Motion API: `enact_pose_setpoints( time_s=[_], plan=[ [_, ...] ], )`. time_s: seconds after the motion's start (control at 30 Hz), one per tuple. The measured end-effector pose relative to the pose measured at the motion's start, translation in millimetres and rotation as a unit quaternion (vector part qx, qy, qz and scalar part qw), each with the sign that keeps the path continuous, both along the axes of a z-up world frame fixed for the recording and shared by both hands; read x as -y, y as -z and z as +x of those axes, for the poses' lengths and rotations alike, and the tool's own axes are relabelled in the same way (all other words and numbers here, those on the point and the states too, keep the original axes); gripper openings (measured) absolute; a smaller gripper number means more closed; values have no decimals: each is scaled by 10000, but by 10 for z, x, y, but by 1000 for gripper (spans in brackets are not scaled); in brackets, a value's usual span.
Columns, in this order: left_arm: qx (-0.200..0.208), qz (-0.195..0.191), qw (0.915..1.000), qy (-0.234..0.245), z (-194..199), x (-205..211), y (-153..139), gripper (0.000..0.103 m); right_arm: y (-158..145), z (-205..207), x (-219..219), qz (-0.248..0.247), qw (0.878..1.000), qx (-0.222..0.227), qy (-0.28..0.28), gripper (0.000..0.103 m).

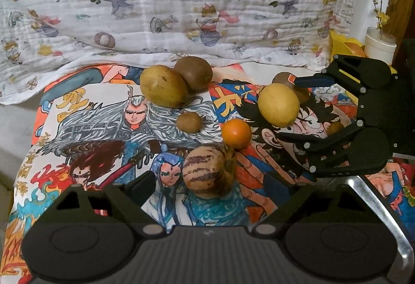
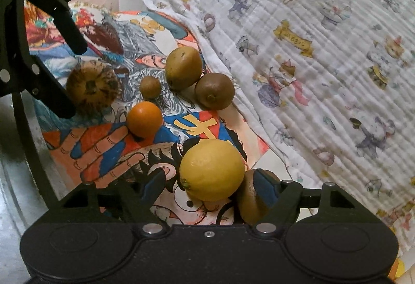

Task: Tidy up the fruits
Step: 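Grasp second striped melon with left gripper while right gripper grasps yellow lemon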

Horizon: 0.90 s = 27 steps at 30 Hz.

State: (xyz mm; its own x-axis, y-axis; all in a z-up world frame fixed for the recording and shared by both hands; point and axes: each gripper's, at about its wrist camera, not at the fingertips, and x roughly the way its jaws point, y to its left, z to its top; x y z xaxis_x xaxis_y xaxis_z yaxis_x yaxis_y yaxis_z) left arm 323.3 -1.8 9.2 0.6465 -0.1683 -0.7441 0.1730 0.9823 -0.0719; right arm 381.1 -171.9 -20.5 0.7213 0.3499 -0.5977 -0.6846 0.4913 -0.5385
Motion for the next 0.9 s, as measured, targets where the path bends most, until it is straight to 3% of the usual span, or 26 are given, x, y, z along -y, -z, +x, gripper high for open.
enact_pose_setpoints(
  time_s=[0.33, 0.5, 0.73, 0.9],
  plan=[
    [-90, -68, 9999, -42, 84, -5, 79, 77, 96, 12, -123, -401, 9981, 431, -158, 71],
    [-129, -172, 9998, -55, 108, -14, 99, 68, 90, 73, -101, -301, 9992, 240, -67, 60],
    [-173, -287, 9994, -105, 124, -30, 119, 53, 105, 58, -78, -142, 9997, 218, 6, 59],
    [-182, -379, 9990, -162, 127, -59, 122, 51, 148, -10, -92, -162, 9989, 448, 3, 59]
  ],
)
